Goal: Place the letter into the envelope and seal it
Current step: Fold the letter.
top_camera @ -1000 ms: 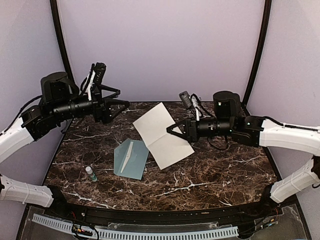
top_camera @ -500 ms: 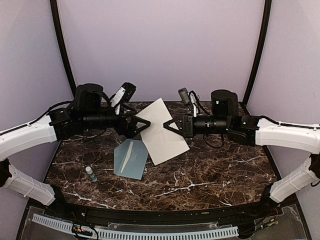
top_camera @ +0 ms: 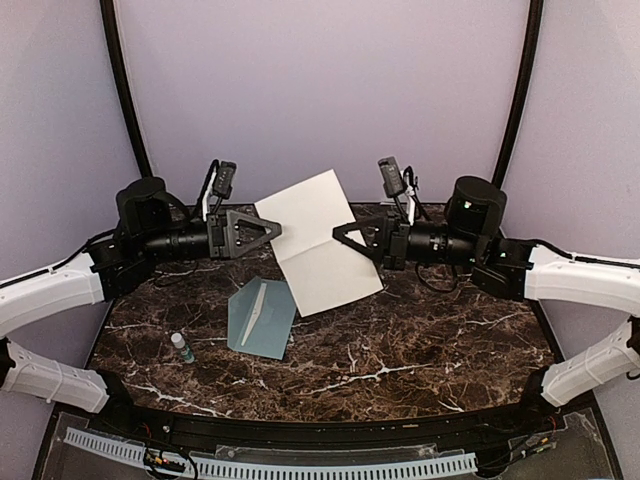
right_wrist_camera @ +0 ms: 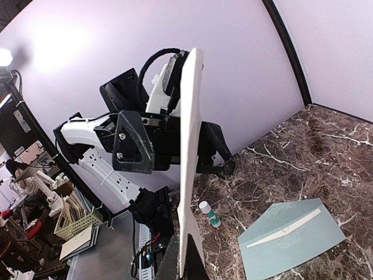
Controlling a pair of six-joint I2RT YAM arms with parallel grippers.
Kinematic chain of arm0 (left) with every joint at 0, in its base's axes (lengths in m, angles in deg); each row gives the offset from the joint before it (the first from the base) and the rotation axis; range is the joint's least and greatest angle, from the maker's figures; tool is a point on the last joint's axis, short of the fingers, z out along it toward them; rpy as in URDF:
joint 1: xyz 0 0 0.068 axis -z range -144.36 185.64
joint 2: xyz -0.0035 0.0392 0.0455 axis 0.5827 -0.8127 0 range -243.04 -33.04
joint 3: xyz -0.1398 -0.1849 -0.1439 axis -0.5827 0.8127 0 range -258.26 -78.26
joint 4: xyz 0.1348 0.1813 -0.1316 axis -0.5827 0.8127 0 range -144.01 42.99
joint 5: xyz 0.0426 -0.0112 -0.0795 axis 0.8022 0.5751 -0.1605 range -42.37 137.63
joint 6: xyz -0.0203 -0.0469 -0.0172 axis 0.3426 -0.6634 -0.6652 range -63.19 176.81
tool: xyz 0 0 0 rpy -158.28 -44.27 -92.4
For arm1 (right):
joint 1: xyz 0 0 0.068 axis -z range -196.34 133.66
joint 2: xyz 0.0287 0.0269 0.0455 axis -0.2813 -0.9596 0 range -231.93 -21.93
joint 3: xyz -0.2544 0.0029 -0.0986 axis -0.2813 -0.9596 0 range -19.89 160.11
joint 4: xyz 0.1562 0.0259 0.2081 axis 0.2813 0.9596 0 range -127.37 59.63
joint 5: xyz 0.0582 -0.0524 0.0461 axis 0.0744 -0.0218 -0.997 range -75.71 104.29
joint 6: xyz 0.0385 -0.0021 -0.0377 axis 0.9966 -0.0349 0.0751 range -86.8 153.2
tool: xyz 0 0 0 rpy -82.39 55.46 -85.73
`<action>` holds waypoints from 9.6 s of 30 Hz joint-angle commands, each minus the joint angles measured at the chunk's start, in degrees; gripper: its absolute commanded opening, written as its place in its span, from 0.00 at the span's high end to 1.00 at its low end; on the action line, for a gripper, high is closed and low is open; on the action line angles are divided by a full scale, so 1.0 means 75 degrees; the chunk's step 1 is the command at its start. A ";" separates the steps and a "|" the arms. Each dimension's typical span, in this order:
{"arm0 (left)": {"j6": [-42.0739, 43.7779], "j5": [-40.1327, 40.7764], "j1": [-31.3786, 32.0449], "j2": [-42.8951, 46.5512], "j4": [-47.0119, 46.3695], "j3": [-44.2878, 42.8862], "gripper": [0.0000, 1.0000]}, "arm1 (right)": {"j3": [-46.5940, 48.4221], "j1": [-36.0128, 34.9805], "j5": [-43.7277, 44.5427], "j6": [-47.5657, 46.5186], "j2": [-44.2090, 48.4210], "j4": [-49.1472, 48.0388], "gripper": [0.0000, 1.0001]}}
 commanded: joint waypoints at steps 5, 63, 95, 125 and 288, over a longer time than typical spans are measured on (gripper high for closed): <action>-0.1476 -0.1546 -0.0046 -0.0168 -0.2194 0.0302 0.45 | -0.0076 0.0040 -0.0499 -0.0100 0.0022 -0.0564 1.00; 0.5390 -0.1782 0.0492 -0.2082 0.5094 -0.3447 0.42 | 0.0854 -0.0029 -0.1870 -0.1191 -0.0805 0.2109 1.00; 0.5406 -0.2709 0.0493 -0.2299 0.5246 -0.3321 1.00 | 0.1216 -0.0223 -0.1788 -0.1621 -0.0976 0.3238 1.00; 0.5308 -0.3652 0.0524 -0.2430 0.5378 -0.3098 1.00 | 0.2080 -0.0157 -0.1125 -0.2544 -0.0881 0.3467 0.19; 0.4796 -0.3621 0.0856 -0.2920 0.3754 -0.1734 1.00 | 0.0418 0.0454 -0.1482 -0.1970 -0.0048 0.4332 0.29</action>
